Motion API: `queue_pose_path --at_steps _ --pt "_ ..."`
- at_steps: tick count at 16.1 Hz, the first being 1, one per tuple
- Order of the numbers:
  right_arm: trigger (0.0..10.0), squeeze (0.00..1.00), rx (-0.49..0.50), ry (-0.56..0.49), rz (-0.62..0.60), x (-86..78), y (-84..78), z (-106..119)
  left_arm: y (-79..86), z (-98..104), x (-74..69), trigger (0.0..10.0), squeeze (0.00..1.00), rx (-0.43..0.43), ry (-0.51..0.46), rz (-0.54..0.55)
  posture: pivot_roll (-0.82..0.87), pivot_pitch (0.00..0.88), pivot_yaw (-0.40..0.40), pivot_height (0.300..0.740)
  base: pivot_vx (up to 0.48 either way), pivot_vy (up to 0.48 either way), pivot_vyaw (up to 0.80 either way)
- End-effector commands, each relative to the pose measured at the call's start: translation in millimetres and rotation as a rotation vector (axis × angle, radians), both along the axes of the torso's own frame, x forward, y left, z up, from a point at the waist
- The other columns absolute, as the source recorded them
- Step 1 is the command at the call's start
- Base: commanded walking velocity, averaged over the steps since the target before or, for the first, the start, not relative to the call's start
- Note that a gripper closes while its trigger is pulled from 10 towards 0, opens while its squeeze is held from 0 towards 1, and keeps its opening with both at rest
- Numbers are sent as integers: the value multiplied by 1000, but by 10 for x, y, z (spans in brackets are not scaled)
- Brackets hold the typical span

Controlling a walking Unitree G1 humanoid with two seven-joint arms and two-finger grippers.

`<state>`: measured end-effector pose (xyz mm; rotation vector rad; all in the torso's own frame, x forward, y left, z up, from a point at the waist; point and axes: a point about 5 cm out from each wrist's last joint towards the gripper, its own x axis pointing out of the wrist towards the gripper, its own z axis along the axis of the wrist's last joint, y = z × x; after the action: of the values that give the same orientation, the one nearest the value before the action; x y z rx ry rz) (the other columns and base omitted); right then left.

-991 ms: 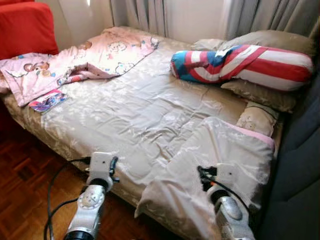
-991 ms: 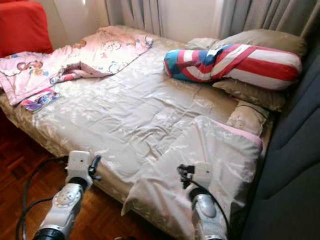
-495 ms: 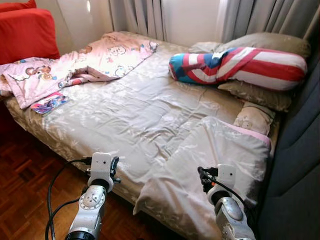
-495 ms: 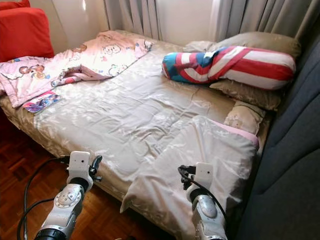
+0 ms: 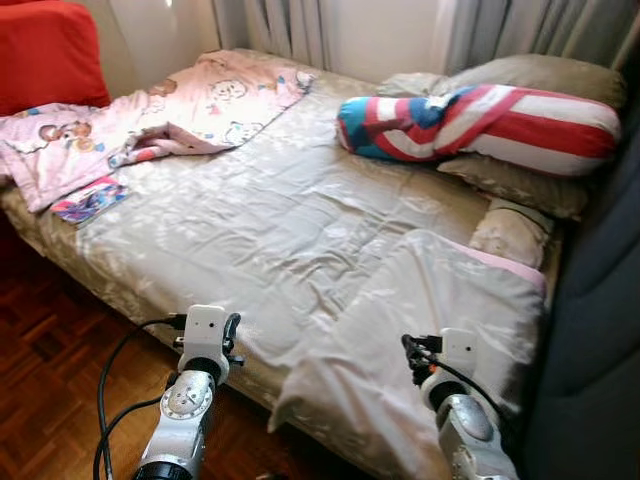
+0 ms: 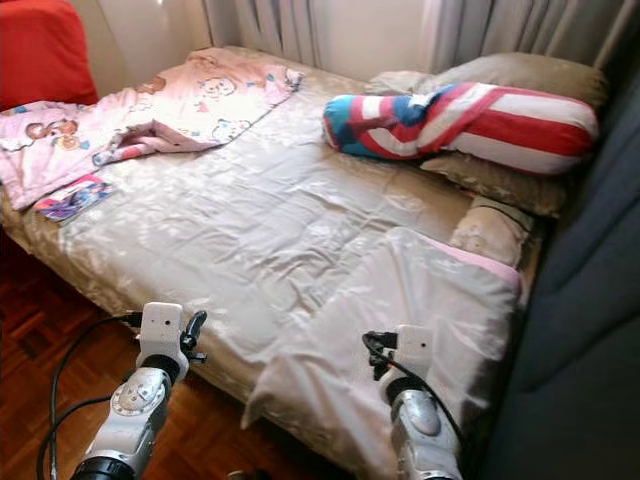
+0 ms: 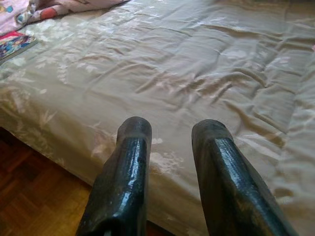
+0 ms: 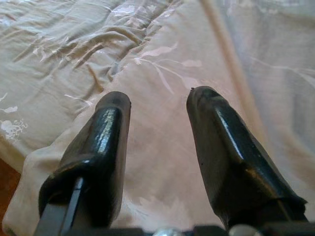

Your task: Clean up the room

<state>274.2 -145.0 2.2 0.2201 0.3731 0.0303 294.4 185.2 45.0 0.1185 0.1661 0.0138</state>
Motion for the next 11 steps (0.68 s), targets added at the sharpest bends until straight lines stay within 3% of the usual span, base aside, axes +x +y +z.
queue_pose_path --at_steps 1,11 --pt "10000 0 21 18 9 -8 69 -23 18 -5 -3 10000 0 12 3 2 -8 93 4 740 0 480 0" --pt "10000 0 30 35 12 -15 92 -46 27 0 -17 10000 0 15 2 2 -5 93 12 740 0 480 0"
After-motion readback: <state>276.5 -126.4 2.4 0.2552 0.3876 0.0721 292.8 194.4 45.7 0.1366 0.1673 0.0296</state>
